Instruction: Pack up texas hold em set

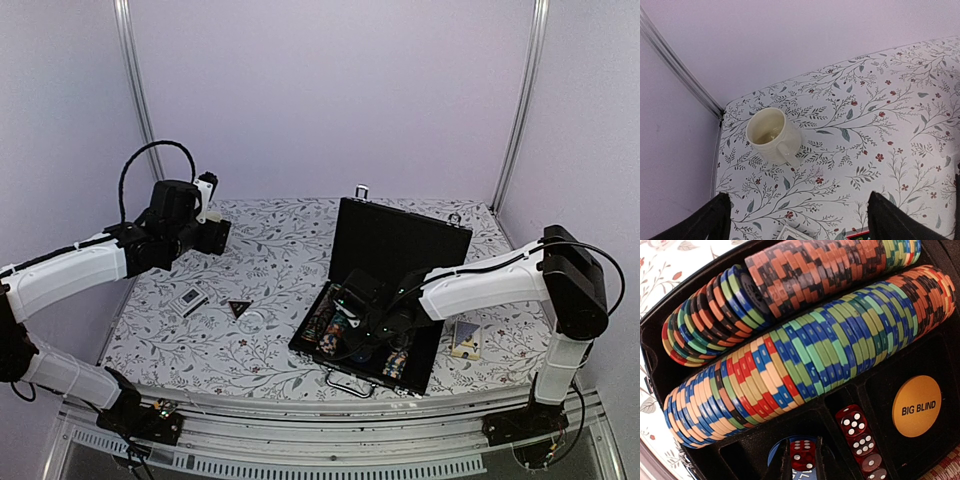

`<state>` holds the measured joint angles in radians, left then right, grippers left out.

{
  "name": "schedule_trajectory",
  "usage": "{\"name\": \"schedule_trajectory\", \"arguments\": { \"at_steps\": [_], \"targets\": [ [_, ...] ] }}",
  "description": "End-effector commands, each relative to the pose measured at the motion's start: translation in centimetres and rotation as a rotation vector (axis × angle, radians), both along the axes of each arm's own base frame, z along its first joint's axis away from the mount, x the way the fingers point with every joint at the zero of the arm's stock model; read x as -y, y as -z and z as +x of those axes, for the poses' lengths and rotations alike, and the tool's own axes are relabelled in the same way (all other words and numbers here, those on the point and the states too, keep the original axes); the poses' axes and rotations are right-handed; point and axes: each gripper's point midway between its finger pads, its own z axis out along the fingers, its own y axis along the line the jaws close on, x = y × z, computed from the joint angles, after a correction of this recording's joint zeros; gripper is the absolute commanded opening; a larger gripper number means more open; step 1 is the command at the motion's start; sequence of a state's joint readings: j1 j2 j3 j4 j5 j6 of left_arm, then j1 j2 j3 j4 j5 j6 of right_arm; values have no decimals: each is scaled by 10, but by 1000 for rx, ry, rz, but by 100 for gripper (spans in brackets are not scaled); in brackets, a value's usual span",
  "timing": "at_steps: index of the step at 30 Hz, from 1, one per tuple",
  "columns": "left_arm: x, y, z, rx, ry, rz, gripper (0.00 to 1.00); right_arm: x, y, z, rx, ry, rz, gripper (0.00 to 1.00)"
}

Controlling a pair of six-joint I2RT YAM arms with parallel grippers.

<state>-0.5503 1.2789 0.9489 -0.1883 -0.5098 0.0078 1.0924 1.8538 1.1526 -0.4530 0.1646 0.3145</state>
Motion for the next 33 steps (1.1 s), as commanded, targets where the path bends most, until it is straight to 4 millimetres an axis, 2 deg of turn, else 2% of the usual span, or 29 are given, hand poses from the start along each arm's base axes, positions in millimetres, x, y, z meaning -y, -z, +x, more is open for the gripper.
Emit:
{"name": "schedule_trajectory", "arguments": {
  "at_steps": [1,4,10,17,19,33],
  "targets": [
    [8,-1,0,4,16,12,95,3,13,-5,-34,8,-33,12],
    [8,-1,0,4,16,13,95,2,13,-5,-37,13,-29,5],
    [9,-1,0,4,17,15,95,-3,-1,-2,-29,38,5,4],
    [10,0,0,1,19,17,95,-3,-28,8,1,165,75,3],
    [10,0,0,1,20,17,95,-11,-44,16,23,218,126,3],
    [11,-2,-2,6,24,14,95,-1,-57,41,49,542,251,2]
  ]
}}
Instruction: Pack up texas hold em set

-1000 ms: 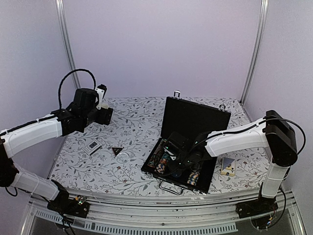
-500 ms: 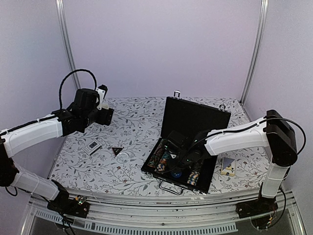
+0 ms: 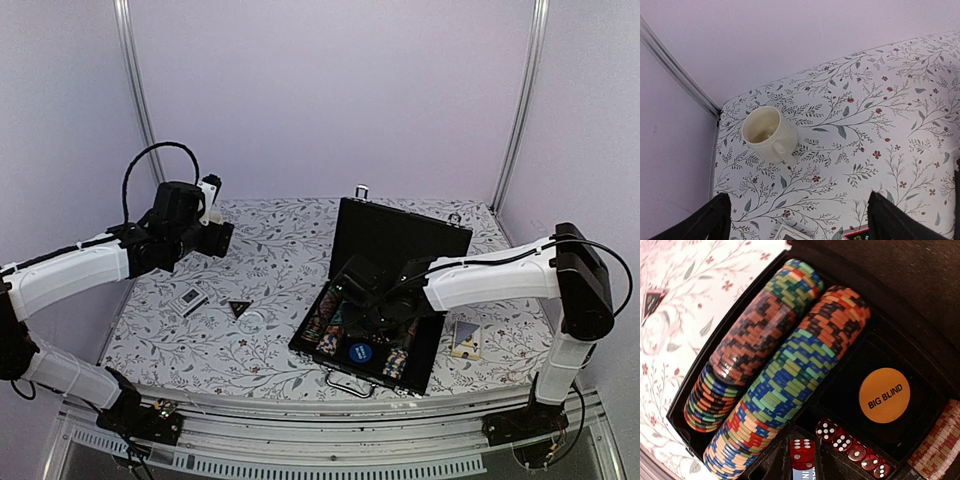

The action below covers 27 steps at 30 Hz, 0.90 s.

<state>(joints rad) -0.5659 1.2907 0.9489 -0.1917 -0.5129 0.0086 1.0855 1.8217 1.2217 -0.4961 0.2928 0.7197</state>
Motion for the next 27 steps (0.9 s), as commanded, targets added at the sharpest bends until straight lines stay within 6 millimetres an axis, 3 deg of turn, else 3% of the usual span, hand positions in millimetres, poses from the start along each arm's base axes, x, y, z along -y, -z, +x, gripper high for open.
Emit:
{"name": "schedule_trajectory", "arguments": {
  "at_steps": [1,27],
  "targets": [
    [6,-7,-1,17,11,5,95,-2,-19,13,35,135,90,2],
    [6,-8,-2,22,12,8,95,4,19,12,-30,290,96,2]
  ]
}}
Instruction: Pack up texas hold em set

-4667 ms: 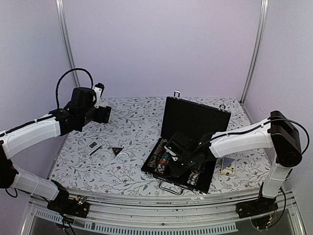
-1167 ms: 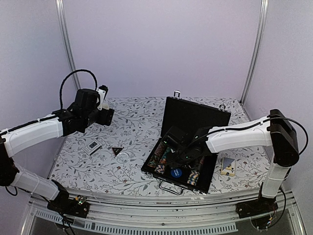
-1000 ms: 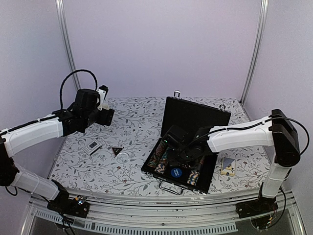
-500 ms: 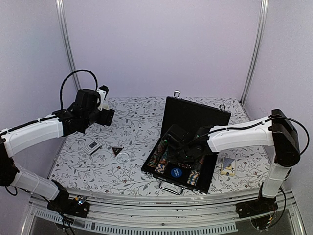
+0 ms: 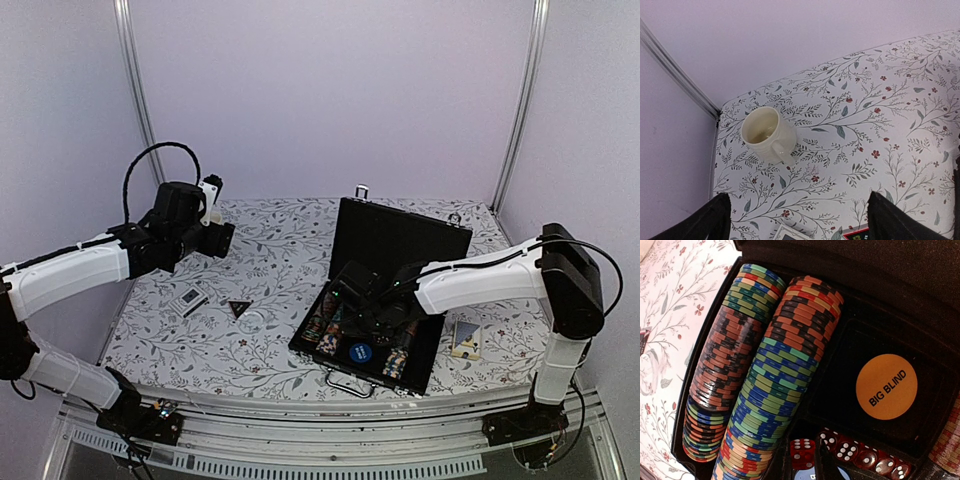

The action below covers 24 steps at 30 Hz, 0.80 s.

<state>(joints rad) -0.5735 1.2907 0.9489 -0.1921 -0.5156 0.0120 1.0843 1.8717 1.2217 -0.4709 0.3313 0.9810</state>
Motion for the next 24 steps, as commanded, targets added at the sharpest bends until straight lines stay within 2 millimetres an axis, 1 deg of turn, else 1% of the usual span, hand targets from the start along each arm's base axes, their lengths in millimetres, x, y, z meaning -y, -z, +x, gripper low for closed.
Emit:
{"name": "schedule_trajectory", "arguments": {
  "at_steps": [1,9,24],
  "targets": [
    [4,-8,0,22,5,3,95,3,3,6,13,56,12,2],
    [4,-8,-1,22,5,5,95,2,4,10,27,82,15,2],
    [5,-9,-1,24,4,4,95,4,16,14,34,126,6,2]
  ]
}}
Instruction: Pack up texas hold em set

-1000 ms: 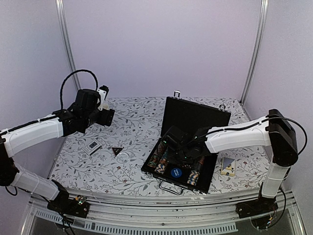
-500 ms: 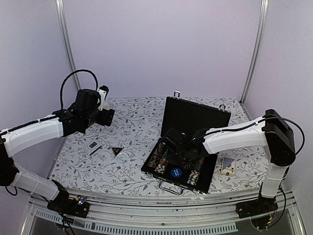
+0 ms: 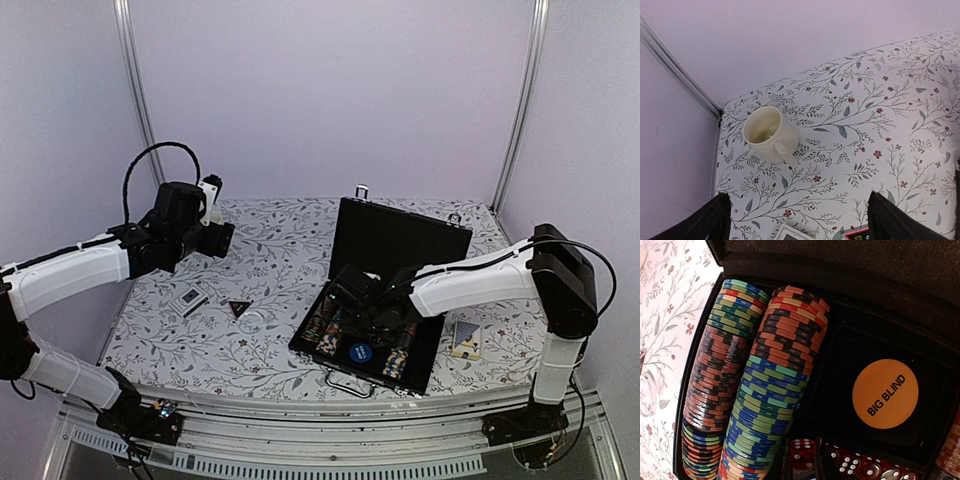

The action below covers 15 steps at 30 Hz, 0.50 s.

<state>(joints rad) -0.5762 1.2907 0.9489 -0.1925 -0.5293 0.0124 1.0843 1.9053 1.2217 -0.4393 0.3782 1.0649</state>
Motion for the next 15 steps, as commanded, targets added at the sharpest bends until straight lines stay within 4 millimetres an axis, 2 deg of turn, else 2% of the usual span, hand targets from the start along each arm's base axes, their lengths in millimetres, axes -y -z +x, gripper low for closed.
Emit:
{"name": "schedule_trajectory", "arguments": {
  "at_steps": [1,7,15],
  "targets": [
    [6,-8,-1,21,14,-1,95,4,9,5,11,35,-17,2],
    [6,-8,-1,19,15,0,95,3,15,4,-5,31,-18,4],
    [7,-8,-1,19,16,0,95,-1,7,4,6,13,-3,18]
  ]
}}
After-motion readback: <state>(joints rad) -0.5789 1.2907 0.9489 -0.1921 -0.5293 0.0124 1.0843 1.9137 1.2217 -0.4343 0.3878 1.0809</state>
